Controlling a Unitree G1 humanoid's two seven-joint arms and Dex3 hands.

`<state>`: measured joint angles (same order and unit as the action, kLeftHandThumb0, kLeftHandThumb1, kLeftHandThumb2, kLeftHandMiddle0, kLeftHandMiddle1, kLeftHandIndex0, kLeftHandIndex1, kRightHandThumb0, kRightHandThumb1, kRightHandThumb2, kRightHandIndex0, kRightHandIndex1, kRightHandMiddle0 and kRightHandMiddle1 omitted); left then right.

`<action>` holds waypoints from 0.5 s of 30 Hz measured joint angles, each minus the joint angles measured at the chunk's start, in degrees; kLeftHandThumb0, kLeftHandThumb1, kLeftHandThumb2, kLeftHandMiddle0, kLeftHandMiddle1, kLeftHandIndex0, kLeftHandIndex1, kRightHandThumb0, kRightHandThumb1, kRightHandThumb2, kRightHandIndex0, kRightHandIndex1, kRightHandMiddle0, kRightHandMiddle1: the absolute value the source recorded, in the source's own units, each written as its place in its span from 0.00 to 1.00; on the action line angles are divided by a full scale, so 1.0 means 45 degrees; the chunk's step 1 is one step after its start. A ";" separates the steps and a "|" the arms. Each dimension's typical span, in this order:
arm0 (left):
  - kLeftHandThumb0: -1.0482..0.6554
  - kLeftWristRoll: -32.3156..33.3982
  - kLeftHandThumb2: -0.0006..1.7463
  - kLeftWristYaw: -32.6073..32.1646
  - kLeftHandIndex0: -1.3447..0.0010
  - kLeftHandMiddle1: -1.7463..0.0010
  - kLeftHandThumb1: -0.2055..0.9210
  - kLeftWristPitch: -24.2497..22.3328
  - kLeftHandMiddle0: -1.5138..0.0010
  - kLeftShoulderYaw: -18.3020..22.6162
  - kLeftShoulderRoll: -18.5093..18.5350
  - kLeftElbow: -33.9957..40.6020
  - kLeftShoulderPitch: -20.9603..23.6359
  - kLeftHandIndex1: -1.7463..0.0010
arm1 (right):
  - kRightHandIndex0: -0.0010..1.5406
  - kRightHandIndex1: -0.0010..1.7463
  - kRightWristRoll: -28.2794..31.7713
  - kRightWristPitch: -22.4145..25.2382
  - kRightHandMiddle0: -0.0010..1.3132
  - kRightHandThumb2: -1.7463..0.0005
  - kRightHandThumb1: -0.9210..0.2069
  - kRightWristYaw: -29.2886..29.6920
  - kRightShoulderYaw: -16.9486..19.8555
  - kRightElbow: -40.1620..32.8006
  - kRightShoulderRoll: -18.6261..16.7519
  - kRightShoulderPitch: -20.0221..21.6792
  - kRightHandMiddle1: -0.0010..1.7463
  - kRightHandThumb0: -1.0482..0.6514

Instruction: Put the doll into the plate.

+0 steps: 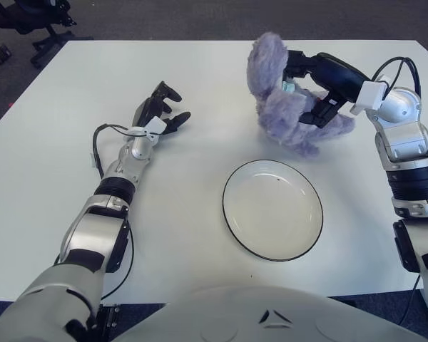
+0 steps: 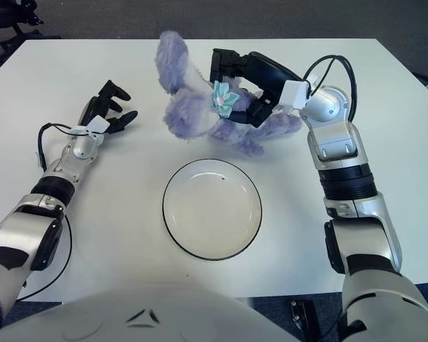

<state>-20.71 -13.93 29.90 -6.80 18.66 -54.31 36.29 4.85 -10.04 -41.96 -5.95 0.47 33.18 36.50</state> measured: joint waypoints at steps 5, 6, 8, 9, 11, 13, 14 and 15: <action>0.61 0.0001 0.21 0.0055 0.80 0.11 1.00 0.0002 0.72 -0.0003 0.0000 -0.0140 0.0120 0.17 | 0.45 0.94 0.0431 0.0552 0.36 0.21 0.61 -0.0434 0.0066 -0.0469 0.0000 -0.0034 1.00 0.62; 0.61 0.0002 0.21 0.0062 0.80 0.11 1.00 0.0005 0.72 -0.0002 0.0000 -0.0164 0.0137 0.17 | 0.45 0.94 0.0524 0.0666 0.36 0.21 0.61 -0.0513 0.0088 -0.0558 0.0000 -0.0038 1.00 0.62; 0.61 0.0009 0.21 0.0090 0.80 0.11 1.00 0.0008 0.72 -0.0002 0.0000 -0.0233 0.0184 0.17 | 0.45 0.95 0.0731 0.0847 0.36 0.20 0.62 -0.0696 0.0154 -0.0729 0.0000 -0.0038 1.00 0.62; 0.61 0.0011 0.20 0.0104 0.80 0.11 1.00 0.0008 0.72 -0.0002 0.0000 -0.0267 0.0207 0.17 | 0.45 0.95 0.0823 0.0924 0.37 0.20 0.62 -0.0788 0.0187 -0.0789 0.0000 -0.0037 1.00 0.62; 0.61 0.0020 0.20 0.0137 0.80 0.11 1.00 0.0009 0.72 -0.0002 0.0001 -0.0336 0.0253 0.18 | 0.45 0.95 0.0985 0.1056 0.37 0.19 0.63 -0.0985 0.0242 -0.0891 0.0001 -0.0037 1.00 0.62; 0.61 0.0030 0.20 0.0152 0.80 0.11 1.00 0.0018 0.72 -0.0002 0.0001 -0.0419 0.0300 0.18 | 0.45 0.95 0.1189 0.1165 0.38 0.19 0.63 -0.1202 0.0260 -0.0902 0.0004 -0.0035 1.00 0.62; 0.61 0.0035 0.20 0.0157 0.80 0.11 1.00 0.0027 0.72 -0.0002 0.0002 -0.0452 0.0321 0.18 | 0.45 0.95 0.1259 0.1207 0.38 0.19 0.63 -0.1324 0.0265 -0.0902 0.0004 -0.0035 1.00 0.62; 0.61 0.0044 0.20 0.0164 0.80 0.11 1.00 0.0033 0.72 -0.0002 0.0002 -0.0484 0.0337 0.18 | 0.45 0.96 0.1343 0.1274 0.38 0.19 0.63 -0.1448 0.0267 -0.0902 0.0004 -0.0035 1.00 0.62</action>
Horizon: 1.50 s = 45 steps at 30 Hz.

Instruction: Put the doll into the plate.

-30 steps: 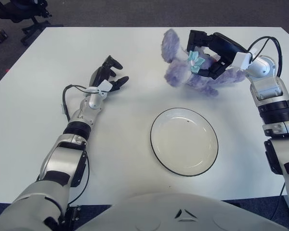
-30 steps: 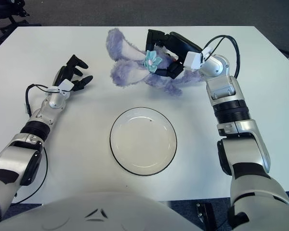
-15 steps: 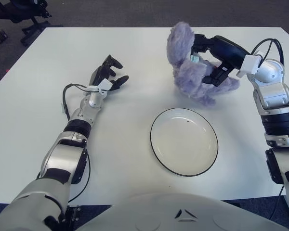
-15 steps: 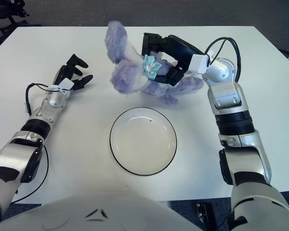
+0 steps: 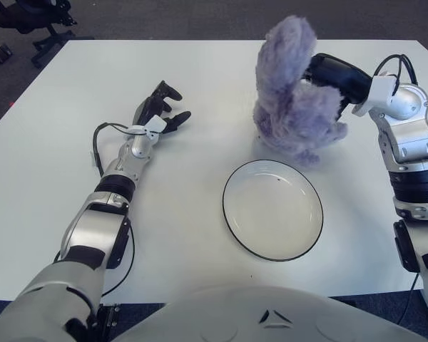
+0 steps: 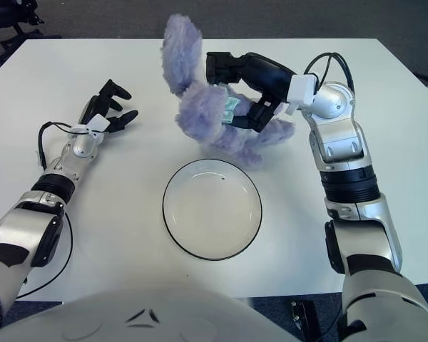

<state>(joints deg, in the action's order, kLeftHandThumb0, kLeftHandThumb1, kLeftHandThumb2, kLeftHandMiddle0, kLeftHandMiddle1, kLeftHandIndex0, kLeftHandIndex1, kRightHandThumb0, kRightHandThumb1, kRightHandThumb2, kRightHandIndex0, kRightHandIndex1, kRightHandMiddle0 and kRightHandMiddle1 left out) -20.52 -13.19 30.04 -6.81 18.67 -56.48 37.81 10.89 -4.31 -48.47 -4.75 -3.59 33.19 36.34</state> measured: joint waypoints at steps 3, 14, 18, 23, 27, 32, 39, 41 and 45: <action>0.61 0.0015 0.20 0.0011 0.79 0.11 1.00 0.0041 0.72 0.0000 0.0001 -0.0065 0.0025 0.18 | 0.45 0.96 0.0219 0.0191 0.38 0.18 0.64 -0.0318 0.0012 0.0000 0.0000 0.0004 1.00 0.62; 0.61 0.0075 0.20 0.0073 0.79 0.10 1.00 0.0139 0.72 0.0000 0.0001 -0.0272 0.0135 0.19 | 0.46 0.95 0.1078 0.1905 0.38 0.18 0.65 -0.1044 0.0230 -0.0828 0.0183 0.0151 1.00 0.62; 0.61 0.0082 0.20 0.0099 0.79 0.10 1.00 0.0177 0.72 -0.0001 0.0002 -0.0373 0.0184 0.19 | 0.47 0.95 0.1280 0.2456 0.38 0.17 0.65 -0.1052 0.0324 -0.1254 0.0291 0.0165 1.00 0.62; 0.61 0.0084 0.20 0.0112 0.79 0.10 1.00 0.0179 0.72 -0.0002 0.0003 -0.0456 0.0240 0.19 | 0.48 0.94 0.1395 0.2745 0.39 0.17 0.66 -0.1048 0.0429 -0.1635 0.0345 0.0172 1.00 0.62; 0.61 0.0085 0.20 0.0117 0.79 0.10 1.00 0.0179 0.72 -0.0007 0.0003 -0.0473 0.0255 0.19 | 0.48 0.93 0.1464 0.2498 0.38 0.18 0.66 -0.1083 0.0551 -0.1836 0.0321 0.0176 1.00 0.62; 0.61 0.0082 0.20 0.0119 0.79 0.10 1.00 0.0178 0.72 -0.0018 0.0006 -0.0490 0.0270 0.19 | 0.49 0.92 0.1762 0.1822 0.38 0.18 0.66 -0.1361 0.0677 -0.1716 0.0082 0.0186 1.00 0.62; 0.61 0.0056 0.20 0.0119 0.79 0.10 1.00 0.0070 0.73 -0.0078 0.0023 -0.0527 0.0342 0.19 | 0.50 0.91 0.2937 -0.0155 0.37 0.19 0.64 -0.2137 0.0819 -0.1125 -0.1359 0.0387 1.00 0.62; 0.61 0.0046 0.20 0.0119 0.79 0.10 1.00 0.0066 0.73 -0.0110 0.0021 -0.0527 0.0345 0.19 | 0.50 0.90 0.3066 -0.0229 0.37 0.20 0.64 -0.2228 0.0813 -0.1076 -0.1518 0.0537 1.00 0.62; 0.61 0.0002 0.20 0.0119 0.79 0.10 1.00 0.0067 0.73 -0.0184 0.0021 -0.0525 0.0366 0.18 | 0.50 0.90 0.3445 -0.0261 0.36 0.20 0.63 -0.2336 0.0811 -0.1086 -0.1761 0.0809 1.00 0.62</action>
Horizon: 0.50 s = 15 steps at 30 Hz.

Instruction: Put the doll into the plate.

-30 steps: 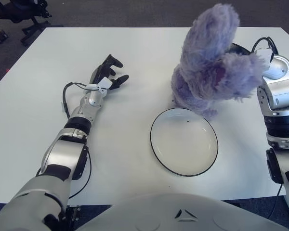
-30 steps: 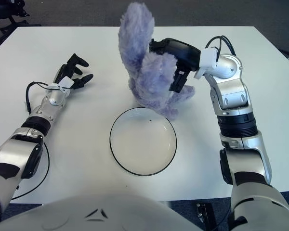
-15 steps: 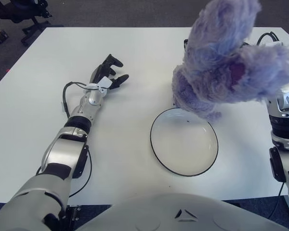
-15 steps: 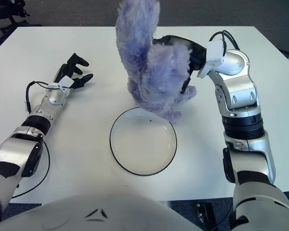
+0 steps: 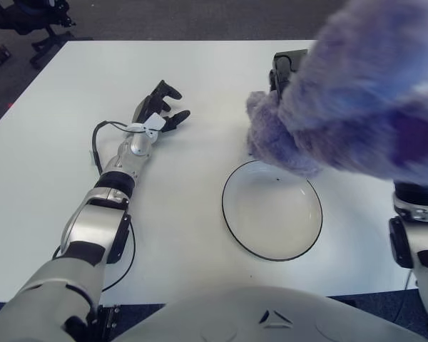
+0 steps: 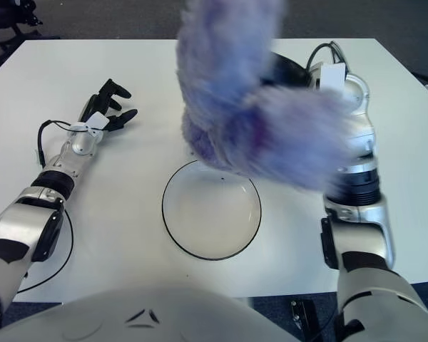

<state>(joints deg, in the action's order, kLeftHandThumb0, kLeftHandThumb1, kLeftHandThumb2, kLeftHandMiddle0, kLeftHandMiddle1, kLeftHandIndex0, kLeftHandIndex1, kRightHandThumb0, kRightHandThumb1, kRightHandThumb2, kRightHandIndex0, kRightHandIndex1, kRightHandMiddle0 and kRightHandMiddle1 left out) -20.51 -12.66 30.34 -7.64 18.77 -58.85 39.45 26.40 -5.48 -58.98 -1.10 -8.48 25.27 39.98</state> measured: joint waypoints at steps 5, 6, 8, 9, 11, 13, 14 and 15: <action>0.61 -0.0030 0.21 -0.0001 0.80 0.10 1.00 -0.0003 0.73 -0.0066 0.0006 -0.0001 0.0016 0.18 | 0.50 0.90 0.0016 -0.0013 0.36 0.21 0.63 -0.0065 0.0000 -0.0004 -0.0042 0.0098 1.00 0.62; 0.61 -0.0045 0.21 -0.0001 0.80 0.10 1.00 -0.0005 0.73 -0.0079 0.0012 -0.0001 0.0020 0.18 | 0.50 0.90 0.0016 -0.0013 0.36 0.21 0.63 -0.0077 0.0000 -0.0003 -0.0043 0.0098 1.00 0.62; 0.61 -0.0053 0.21 -0.0001 0.80 0.10 1.00 -0.0017 0.73 -0.0099 0.0020 -0.0003 0.0031 0.18 | 0.49 0.90 0.0016 -0.0013 0.36 0.21 0.63 -0.0080 0.0000 -0.0002 -0.0043 0.0098 1.00 0.62; 0.61 -0.0058 0.21 -0.0001 0.80 0.11 1.00 -0.0022 0.73 -0.0109 0.0022 -0.0007 0.0037 0.18 | 0.49 0.90 0.0016 -0.0013 0.36 0.21 0.63 -0.0081 0.0000 -0.0002 -0.0043 0.0098 1.00 0.62; 0.61 -0.0065 0.21 -0.0002 0.80 0.11 1.00 -0.0032 0.73 -0.0135 0.0028 -0.0015 0.0049 0.18 | 0.49 0.90 0.0016 -0.0013 0.36 0.21 0.63 -0.0083 0.0000 -0.0002 -0.0043 0.0098 1.00 0.62; 0.61 -0.0069 0.21 -0.0004 0.80 0.11 1.00 -0.0053 0.73 -0.0165 0.0035 -0.0018 0.0060 0.17 | 0.49 0.90 0.0016 -0.0013 0.36 0.21 0.63 -0.0085 0.0001 -0.0002 -0.0042 0.0098 1.00 0.62; 0.61 -0.0071 0.21 -0.0004 0.80 0.11 1.00 -0.0064 0.72 -0.0177 0.0037 -0.0018 0.0065 0.17 | 0.49 0.90 0.0016 -0.0013 0.36 0.21 0.63 -0.0085 0.0001 -0.0002 -0.0042 0.0098 1.00 0.62; 0.61 -0.0077 0.21 -0.0007 0.80 0.11 1.00 -0.0078 0.72 -0.0195 0.0038 -0.0018 0.0072 0.17 | 0.49 0.90 0.0016 -0.0013 0.36 0.21 0.63 -0.0086 0.0001 -0.0002 -0.0042 0.0098 1.00 0.62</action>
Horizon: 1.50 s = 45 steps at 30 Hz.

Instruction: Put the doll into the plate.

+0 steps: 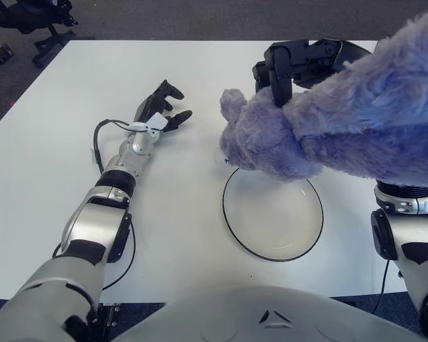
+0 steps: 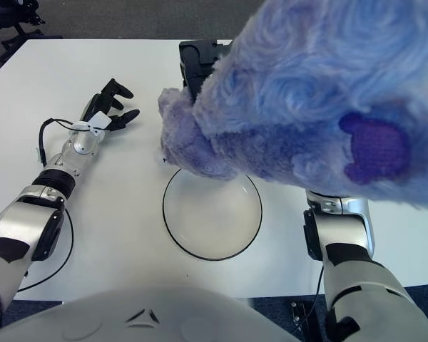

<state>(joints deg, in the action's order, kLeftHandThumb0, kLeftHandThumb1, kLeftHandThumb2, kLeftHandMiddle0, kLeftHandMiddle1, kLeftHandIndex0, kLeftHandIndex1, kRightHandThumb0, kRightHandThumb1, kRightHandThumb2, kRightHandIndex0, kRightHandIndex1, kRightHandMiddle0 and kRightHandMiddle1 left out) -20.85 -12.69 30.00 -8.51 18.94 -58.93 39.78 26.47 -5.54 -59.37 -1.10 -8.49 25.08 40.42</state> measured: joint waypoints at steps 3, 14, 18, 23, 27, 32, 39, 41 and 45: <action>0.61 -0.0019 0.20 -0.0008 0.80 0.11 1.00 -0.0033 0.72 -0.0052 0.0003 0.0001 0.0021 0.17 | 0.49 0.90 0.0000 0.0000 0.36 0.21 0.63 -0.0002 0.0000 0.0000 0.0000 0.0000 1.00 0.62; 0.61 -0.0047 0.20 -0.0031 0.80 0.14 1.00 -0.0085 0.71 -0.0159 0.0033 0.0002 0.0059 0.16 | 0.49 0.90 0.0001 0.0000 0.36 0.21 0.63 -0.0003 0.0000 -0.0001 0.0000 0.0000 1.00 0.62; 0.61 -0.0053 0.20 -0.0047 0.80 0.14 1.00 -0.0102 0.71 -0.0200 0.0043 0.0011 0.0059 0.16 | 0.49 0.90 0.0003 0.0000 0.36 0.21 0.63 -0.0003 0.0004 -0.0008 0.0003 0.0000 1.00 0.62; 0.61 -0.0060 0.20 -0.0058 0.80 0.15 1.00 -0.0150 0.70 -0.0242 0.0053 0.0048 0.0059 0.16 | 0.49 0.90 0.0008 0.0002 0.36 0.21 0.63 -0.0003 0.0005 -0.0036 0.0003 0.0000 1.00 0.62; 0.61 -0.0065 0.19 -0.0058 0.80 0.15 1.00 -0.0175 0.70 -0.0272 0.0066 0.0081 0.0059 0.16 | 0.49 0.90 0.0013 0.0004 0.36 0.21 0.63 -0.0003 0.0005 -0.0077 0.0004 0.0000 1.00 0.62; 0.61 -0.0066 0.19 -0.0057 0.80 0.15 1.00 -0.0178 0.70 -0.0328 0.0102 0.0093 0.0059 0.16 | 0.49 0.90 0.0014 0.0014 0.36 0.21 0.63 -0.0003 0.0005 -0.0121 0.0004 0.0000 1.00 0.62; 0.61 -0.0069 0.19 -0.0054 0.79 0.16 1.00 -0.0175 0.69 -0.0363 0.0153 0.0097 0.0059 0.16 | 0.49 0.90 0.0014 0.0032 0.36 0.21 0.63 -0.0002 0.0005 -0.0150 0.0004 0.0000 1.00 0.62; 0.61 -0.0069 0.19 -0.0049 0.79 0.16 1.00 -0.0173 0.69 -0.0371 0.0169 0.0097 0.0059 0.16 | 0.49 0.90 0.0014 0.0044 0.36 0.21 0.63 -0.0001 0.0005 -0.0151 0.0003 0.0000 1.00 0.62; 0.61 -0.0069 0.19 -0.0035 0.79 0.16 1.00 -0.0166 0.69 -0.0382 0.0199 0.0096 0.0059 0.16 | 0.49 0.90 0.0014 0.0059 0.36 0.21 0.63 0.0000 0.0005 -0.0154 0.0003 0.0000 1.00 0.62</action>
<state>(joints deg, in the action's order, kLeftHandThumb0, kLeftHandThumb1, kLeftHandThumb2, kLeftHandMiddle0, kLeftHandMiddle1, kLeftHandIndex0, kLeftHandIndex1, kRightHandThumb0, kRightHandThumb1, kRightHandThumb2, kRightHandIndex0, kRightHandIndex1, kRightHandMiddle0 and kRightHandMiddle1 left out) -21.16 -12.85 29.25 -10.23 19.83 -58.50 40.04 26.53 -5.27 -59.37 -1.07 -9.18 25.09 40.42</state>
